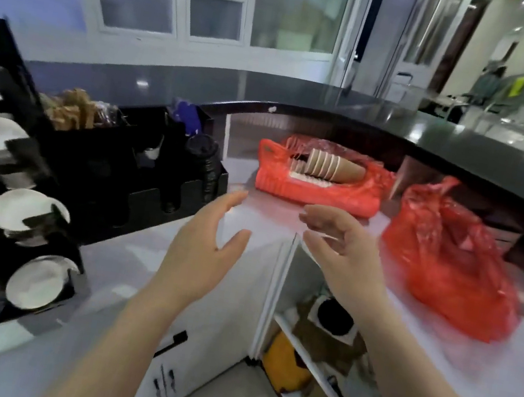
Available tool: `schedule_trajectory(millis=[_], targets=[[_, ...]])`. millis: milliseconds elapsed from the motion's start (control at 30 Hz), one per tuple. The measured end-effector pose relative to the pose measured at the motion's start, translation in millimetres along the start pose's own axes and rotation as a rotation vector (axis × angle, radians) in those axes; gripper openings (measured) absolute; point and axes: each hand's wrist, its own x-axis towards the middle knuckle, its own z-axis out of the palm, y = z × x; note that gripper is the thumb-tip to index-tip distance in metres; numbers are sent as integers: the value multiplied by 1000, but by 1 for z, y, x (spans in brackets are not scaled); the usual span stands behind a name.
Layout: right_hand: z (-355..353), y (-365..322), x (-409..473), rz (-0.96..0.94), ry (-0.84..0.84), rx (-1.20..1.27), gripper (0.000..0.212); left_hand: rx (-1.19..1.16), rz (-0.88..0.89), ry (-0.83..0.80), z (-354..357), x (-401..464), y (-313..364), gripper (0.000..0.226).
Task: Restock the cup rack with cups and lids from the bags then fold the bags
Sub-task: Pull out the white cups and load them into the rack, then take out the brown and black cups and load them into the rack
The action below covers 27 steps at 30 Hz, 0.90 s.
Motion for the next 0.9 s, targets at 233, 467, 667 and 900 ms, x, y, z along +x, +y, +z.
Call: schedule_trajectory(millis=[233,467,667,900], targets=[[-66,75,43,102,126,-118,27,-42,10,-116,85,67,-6,45],[-87,142,100,170,145,-264,28,-207,-31,-167,149,152,-53,47],[-105,183,177,211,162,-466,31,-277,-212,-56,183,234,-118,36],[-114,225,223,206,166,-601,33,-152,-200,10,203,303,-158,33]])
